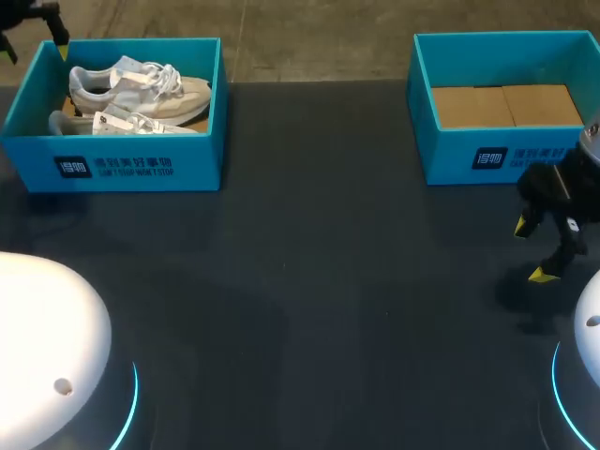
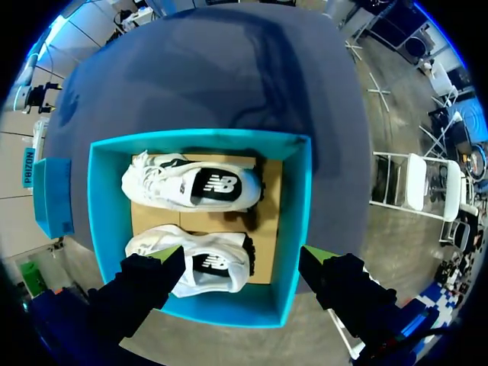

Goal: Take the shoe out of the shoebox, open the shoe tongue, remove and reinsert the insole, then place the shoe into the shoebox

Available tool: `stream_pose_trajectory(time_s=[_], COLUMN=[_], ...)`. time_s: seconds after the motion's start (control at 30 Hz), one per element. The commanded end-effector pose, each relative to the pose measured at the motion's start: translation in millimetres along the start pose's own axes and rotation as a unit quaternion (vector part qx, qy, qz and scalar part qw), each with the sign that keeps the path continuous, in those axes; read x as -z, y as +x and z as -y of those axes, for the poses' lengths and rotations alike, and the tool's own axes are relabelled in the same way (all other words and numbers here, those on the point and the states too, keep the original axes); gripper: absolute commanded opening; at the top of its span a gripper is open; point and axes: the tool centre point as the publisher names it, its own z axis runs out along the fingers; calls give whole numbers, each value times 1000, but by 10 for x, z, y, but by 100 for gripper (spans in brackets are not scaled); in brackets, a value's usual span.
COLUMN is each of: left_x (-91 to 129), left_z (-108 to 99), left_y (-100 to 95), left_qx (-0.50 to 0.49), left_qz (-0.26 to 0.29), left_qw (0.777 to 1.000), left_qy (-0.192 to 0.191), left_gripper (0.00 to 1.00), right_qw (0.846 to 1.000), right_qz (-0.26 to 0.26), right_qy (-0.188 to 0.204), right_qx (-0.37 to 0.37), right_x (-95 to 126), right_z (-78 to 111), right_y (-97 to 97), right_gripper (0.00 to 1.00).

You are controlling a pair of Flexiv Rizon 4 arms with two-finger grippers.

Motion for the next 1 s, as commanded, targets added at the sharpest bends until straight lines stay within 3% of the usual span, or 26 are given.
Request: stream_pose_trajectory(time_s=[0.03,0.3,0.7,0.9,1.0], left_x=[-2,-170,-423,-582,-655], left_z=[48,244,559,630,656], left_y=[1,13,36,60,77], left_qx=[0,-15,-49,-58,-69], left_qz=[-1,-4,-12,-19,-27], left_qw=[1000,999,997,996,995], left_qy=[-6,43,60,68,67], left_gripper=[100,100,100,97,100], right_qw=[1000,1000,1000,1000,1000], right_qz=[1,1,1,1,1], right_qy=[1,1,1,1,1], right_qx=[-1,-1,-1,-1,-1], right_x=[-3,-3,-3,-3,-3], right_z=[-4,-4,-4,-4,-4], right_y=[5,5,5,5,5], right_gripper=[100,100,100,100,100])
